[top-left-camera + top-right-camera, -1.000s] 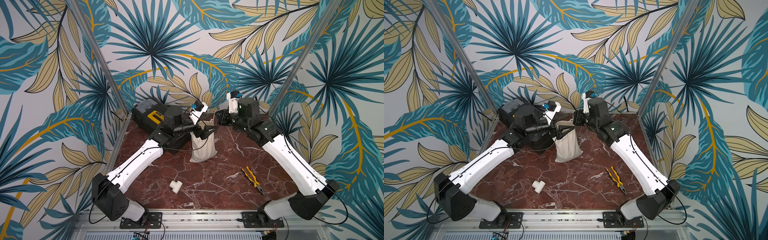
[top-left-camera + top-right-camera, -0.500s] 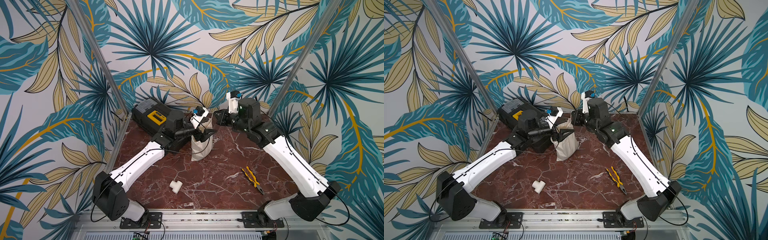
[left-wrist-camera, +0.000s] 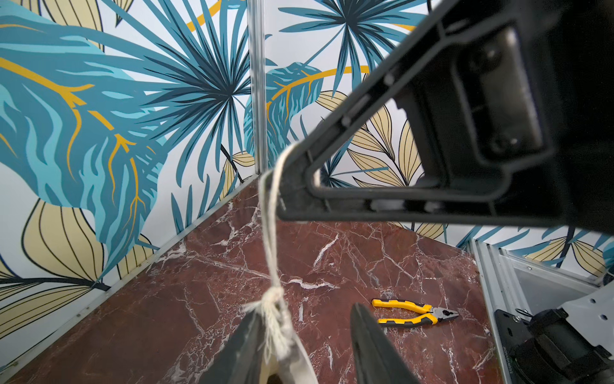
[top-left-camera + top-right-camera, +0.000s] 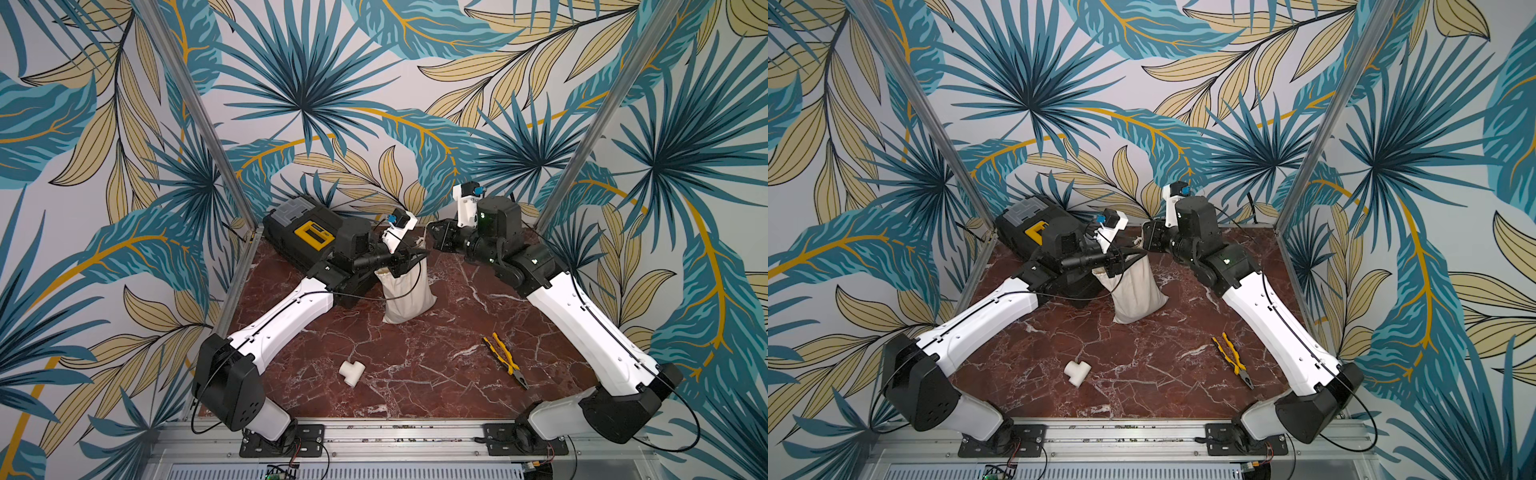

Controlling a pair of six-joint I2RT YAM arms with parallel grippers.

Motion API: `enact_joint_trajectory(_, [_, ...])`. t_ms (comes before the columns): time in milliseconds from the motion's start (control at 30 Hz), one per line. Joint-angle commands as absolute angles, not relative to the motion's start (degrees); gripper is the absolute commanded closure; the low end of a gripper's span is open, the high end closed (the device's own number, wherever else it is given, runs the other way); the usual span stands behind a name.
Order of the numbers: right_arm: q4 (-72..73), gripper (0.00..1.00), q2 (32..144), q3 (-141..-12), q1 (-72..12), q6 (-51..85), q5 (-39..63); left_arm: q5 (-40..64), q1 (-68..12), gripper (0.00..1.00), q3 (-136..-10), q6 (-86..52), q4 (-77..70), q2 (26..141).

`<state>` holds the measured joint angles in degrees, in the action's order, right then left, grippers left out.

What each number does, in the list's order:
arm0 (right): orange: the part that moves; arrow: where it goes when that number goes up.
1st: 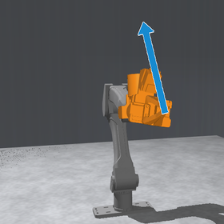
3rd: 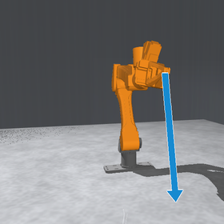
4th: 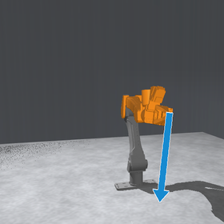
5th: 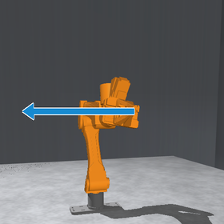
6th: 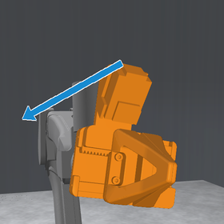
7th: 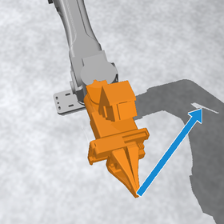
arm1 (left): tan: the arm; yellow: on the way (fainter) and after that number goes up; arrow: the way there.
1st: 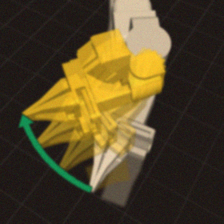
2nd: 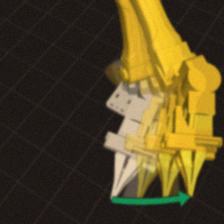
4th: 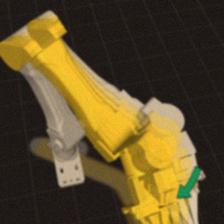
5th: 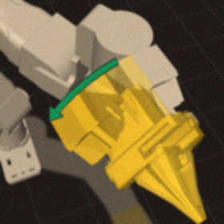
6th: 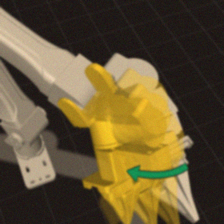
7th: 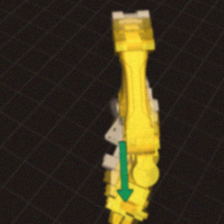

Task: Close the soil bag
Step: Frap the soil bag at the center of the board.

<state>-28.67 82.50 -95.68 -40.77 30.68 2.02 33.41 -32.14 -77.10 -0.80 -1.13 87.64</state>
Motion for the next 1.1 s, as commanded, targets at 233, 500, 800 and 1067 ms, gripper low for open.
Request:
enact_joint_trajectory(233, [-24.08,1.00,78.95,-95.02,-41.07,30.90,2.91,34.10,-31.84,0.56,-81.43,-2.18,-1.51,89.92])
enact_joint_trajectory(500, [-23.66,1.00,78.82,-94.26,-41.09,31.62,3.21,34.44,-31.37,0.71,-83.97,-1.65,0.44,91.57])
enact_joint_trajectory(800, [-22.91,1.00,79.39,-94.29,-41.09,31.68,3.23,35.02,-30.95,0.71,-85.26,-1.55,1.18,92.64])
enact_joint_trajectory(1067, [-23.02,1.00,81.20,-96.13,-41.10,31.49,3.48,35.87,-30.65,0.79,-87.58,0.29,3.99,94.85])
